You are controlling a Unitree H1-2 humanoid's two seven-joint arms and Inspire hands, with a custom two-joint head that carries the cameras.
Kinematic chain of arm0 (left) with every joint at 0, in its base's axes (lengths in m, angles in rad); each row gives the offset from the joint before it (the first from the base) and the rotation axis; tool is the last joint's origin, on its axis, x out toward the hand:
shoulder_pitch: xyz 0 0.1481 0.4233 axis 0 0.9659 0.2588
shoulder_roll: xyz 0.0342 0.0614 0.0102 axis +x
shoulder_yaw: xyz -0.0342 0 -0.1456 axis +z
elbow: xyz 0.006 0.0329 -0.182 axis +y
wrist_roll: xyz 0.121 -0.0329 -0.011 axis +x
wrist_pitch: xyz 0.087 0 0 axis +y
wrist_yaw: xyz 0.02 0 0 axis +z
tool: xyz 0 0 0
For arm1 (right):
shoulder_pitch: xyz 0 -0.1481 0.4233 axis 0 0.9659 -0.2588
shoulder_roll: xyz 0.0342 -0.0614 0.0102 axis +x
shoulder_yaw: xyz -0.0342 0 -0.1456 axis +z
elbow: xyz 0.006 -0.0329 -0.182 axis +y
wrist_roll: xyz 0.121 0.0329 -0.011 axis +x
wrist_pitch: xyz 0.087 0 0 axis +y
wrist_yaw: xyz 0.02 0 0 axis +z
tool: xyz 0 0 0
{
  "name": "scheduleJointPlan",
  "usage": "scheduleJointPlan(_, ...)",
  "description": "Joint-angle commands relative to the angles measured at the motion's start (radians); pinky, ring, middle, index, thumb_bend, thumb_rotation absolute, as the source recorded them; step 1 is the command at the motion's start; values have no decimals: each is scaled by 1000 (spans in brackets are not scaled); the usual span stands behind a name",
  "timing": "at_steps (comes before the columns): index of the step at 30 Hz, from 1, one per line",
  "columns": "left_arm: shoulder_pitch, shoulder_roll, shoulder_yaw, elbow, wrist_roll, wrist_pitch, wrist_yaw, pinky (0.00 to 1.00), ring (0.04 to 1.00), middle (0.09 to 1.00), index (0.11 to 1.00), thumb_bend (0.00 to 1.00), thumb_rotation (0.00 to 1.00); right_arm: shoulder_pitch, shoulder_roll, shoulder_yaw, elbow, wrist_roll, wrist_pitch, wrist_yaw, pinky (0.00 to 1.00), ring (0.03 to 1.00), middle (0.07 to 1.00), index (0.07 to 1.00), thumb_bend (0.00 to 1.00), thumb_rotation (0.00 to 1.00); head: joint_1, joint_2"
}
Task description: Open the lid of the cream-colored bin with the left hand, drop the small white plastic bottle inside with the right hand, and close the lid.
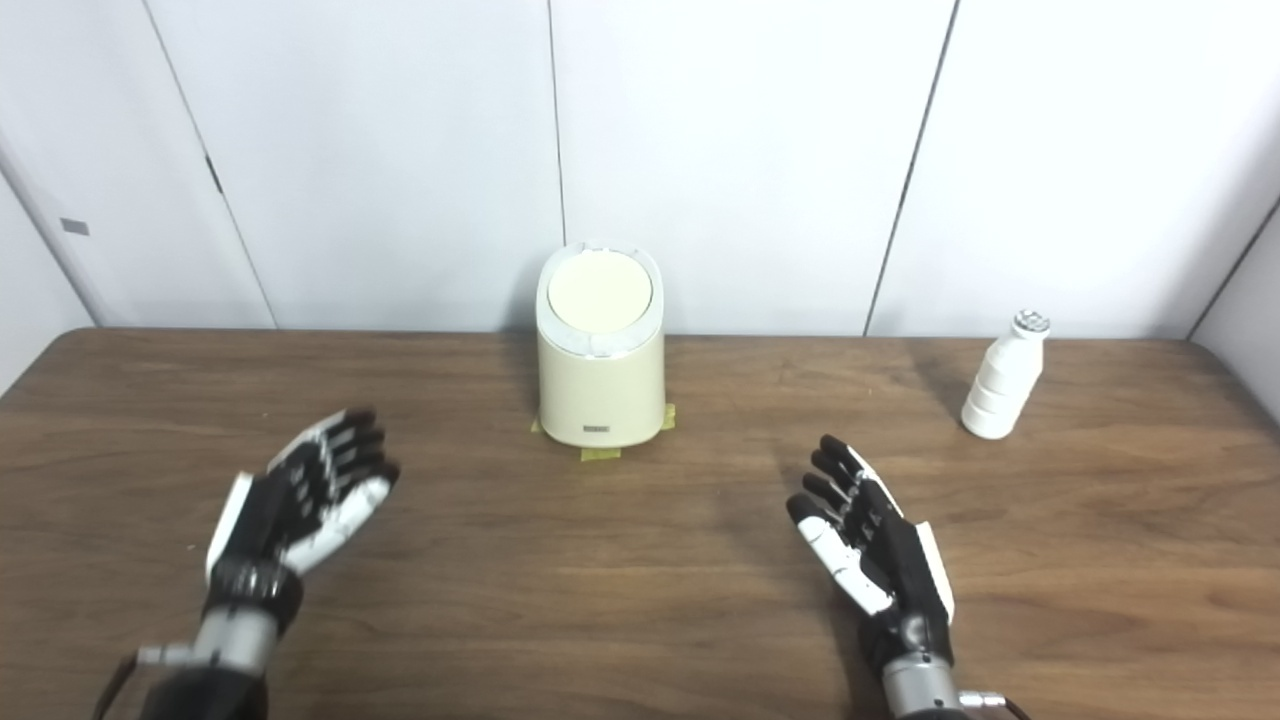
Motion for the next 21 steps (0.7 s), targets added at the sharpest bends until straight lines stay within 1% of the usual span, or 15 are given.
scheduleJointPlan(1,-94,1,0,-35,-19,11,-7,798,812,824,842,700,223,-17,3,2,-22,7,-22,7,763,843,872,858,499,402,-2,2)
scheduleJointPlan(3,-140,-1,-1,-27,-40,17,-16,777,805,822,846,703,200,-17,5,4,-23,6,-20,5,763,844,873,859,491,380,-3,2)
scheduleJointPlan(5,-174,6,-11,-21,-29,25,-19,747,801,827,854,705,187,-17,6,7,-26,0,-18,3,765,845,873,857,487,365,-2,3)
scheduleJointPlan(6,-200,22,-31,-20,5,42,-23,740,800,827,855,706,188,-16,5,9,-28,-5,-17,2,766,845,873,857,485,363,-1,3)
scheduleJointPlan(7,-222,36,-48,-19,34,57,-27,747,801,830,864,715,237,-15,6,10,-29,-8,-16,0,764,844,872,859,478,360,-2,3)
scheduleJointPlan(8,-236,46,-59,-19,53,69,-31,752,802,831,868,720,259,-15,6,11,-30,-11,-16,-1,762,843,871,859,473,356,-2,3)
scheduleJointPlan(9,-258,53,-67,-18,64,89,-37,755,802,832,870,722,271,-15,7,11,-30,-11,-16,-2,761,843,871,860,470,353,-2,3)
scheduleJointPlan(11,-304,62,-76,-9,67,126,-50,777,807,836,876,739,259,-16,10,9,-29,-5,-16,-1,760,842,871,860,476,350,-2,3)
scheduleJointPlan(13,-357,81,-93,25,80,142,-67,774,813,843,894,771,263,-18,9,10,-25,-8,-18,-1,762,844,872,861,489,346,-3,3)
scheduleJointPlan(16,-443,114,-131,109,117,142,-93,748,823,854,912,826,276,-17,6,11,-23,-14,-23,-1,763,843,871,864,506,356,-4,3)
scheduleJointPlan(18,-489,129,-157,154,135,141,-106,752,831,859,917,833,254,-17,4,12,-20,-19,-28,-1,760,842,871,863,508,366,-4,2)
scheduleJointPlan(21,-556,140,-187,209,159,151,-137,786,852,883,933,844,217,-16,5,11,-22,-19,-29,-3,755,842,871,864,512,375,-3,2)
